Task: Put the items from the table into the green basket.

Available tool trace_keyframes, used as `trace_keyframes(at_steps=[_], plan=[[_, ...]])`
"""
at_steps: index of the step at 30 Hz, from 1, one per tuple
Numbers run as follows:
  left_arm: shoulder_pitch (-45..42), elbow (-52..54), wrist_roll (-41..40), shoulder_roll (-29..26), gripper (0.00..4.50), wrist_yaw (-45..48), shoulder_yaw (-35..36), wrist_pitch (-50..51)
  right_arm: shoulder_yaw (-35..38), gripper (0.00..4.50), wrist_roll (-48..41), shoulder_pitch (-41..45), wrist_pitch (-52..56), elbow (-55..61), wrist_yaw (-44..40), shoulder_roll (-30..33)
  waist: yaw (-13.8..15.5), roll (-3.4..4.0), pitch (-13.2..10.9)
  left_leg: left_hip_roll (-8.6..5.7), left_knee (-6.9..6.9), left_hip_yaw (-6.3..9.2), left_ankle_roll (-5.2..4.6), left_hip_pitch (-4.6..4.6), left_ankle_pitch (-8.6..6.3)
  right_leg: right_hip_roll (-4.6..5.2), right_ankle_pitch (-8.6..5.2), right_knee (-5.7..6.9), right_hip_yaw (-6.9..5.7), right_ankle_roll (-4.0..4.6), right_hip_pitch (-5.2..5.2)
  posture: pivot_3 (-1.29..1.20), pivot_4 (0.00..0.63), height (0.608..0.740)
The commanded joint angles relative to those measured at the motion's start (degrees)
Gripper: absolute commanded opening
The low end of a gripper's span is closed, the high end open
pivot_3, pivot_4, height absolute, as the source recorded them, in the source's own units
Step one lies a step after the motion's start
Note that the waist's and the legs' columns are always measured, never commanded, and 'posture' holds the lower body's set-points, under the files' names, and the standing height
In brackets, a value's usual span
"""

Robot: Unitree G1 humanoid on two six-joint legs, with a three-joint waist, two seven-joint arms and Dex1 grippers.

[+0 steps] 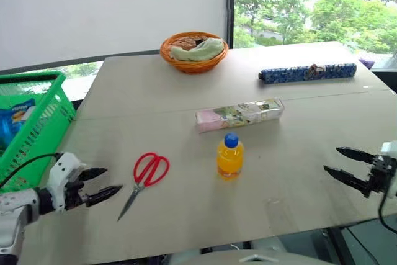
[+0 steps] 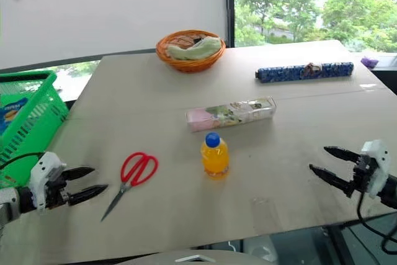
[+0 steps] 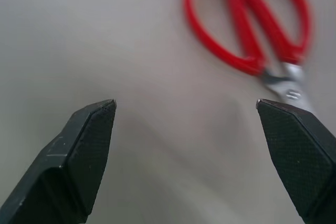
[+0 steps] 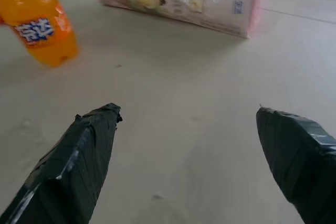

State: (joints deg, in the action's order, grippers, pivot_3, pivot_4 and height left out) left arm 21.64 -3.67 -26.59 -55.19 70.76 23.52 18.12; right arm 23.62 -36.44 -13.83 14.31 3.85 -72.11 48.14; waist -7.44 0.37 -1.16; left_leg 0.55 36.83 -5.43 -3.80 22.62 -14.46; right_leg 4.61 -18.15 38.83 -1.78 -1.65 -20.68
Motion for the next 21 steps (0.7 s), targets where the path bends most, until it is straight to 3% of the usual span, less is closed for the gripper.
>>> trace_keyframes(at_steps=[1, 6, 11, 14, 17, 21], plan=[[3.38, 8.72, 0.11, -1.01, 4.41, -0.17, 0.11, 3.06, 2.37, 4.50, -6.28, -2.97, 4.60, 11.91, -3.10, 2.36, 0.62, 0.02, 0.02, 0.00, 0.00, 0.01, 0.00, 0.00, 0.00, 0.00, 0.00, 0.00, -0.01, 0.00, 0.03, -0.21, 0.000, 0.740], [-0.75, 12.52, 9.46, 4.63, 4.41, -13.99, -8.56, 3.51, 1.00, 4.50, -12.08, -3.68, 8.91, 24.56, -2.71, 3.39, 1.93, 0.11, 0.12, 0.00, 0.04, -0.03, 0.01, -0.01, 0.01, 0.06, 0.00, 0.04, -0.10, 0.02, 0.04, -0.23, 0.000, 0.740], [-3.55, 10.60, 17.60, 8.36, 4.41, -24.87, -14.16, 9.76, 0.66, 4.50, -12.25, -2.03, 9.72, 26.96, -0.04, 2.55, 3.92, 0.73, 0.51, 0.00, 0.14, -0.37, 0.00, 0.01, 0.02, 0.50, 0.00, 0.08, -0.40, 0.00, 0.19, -0.24, 0.000, 0.740], [-1.05, 14.44, 16.30, 9.86, 4.41, -25.76, -15.90, 13.71, 0.47, 4.50, -11.39, -1.90, 9.29, 26.52, 0.39, 2.30, 4.09, 1.12, 0.74, 0.01, 0.00, -0.62, 0.00, -0.03, 0.02, 0.91, 0.01, 0.09, -0.74, 0.00, 0.29, -0.24, 0.000, 0.740], [1.45, 18.75, 15.81, 11.74, 3.56, -28.02, -18.01, 17.91, 0.56, 4.50, -11.71, -1.71, 9.62, 27.00, 0.89, 2.28, 3.87, 1.36, 0.78, 0.01, -0.04, -0.63, -0.01, -0.43, 0.02, 0.91, -0.01, 0.08, -0.75, -0.03, 0.66, -0.24, 0.000, 0.740], [3.28, 20.42, 16.62, 13.30, 1.75, -31.11, -18.69, 20.37, 0.81, 4.50, -12.19, -1.29, 9.73, 27.52, 1.78, 1.96, 4.11, 1.45, 0.82, 0.01, -0.13, -0.64, -0.01, -0.87, 0.01, 0.92, -0.10, -0.02, -0.74, -0.15, 1.16, -0.24, 0.000, 0.740]])
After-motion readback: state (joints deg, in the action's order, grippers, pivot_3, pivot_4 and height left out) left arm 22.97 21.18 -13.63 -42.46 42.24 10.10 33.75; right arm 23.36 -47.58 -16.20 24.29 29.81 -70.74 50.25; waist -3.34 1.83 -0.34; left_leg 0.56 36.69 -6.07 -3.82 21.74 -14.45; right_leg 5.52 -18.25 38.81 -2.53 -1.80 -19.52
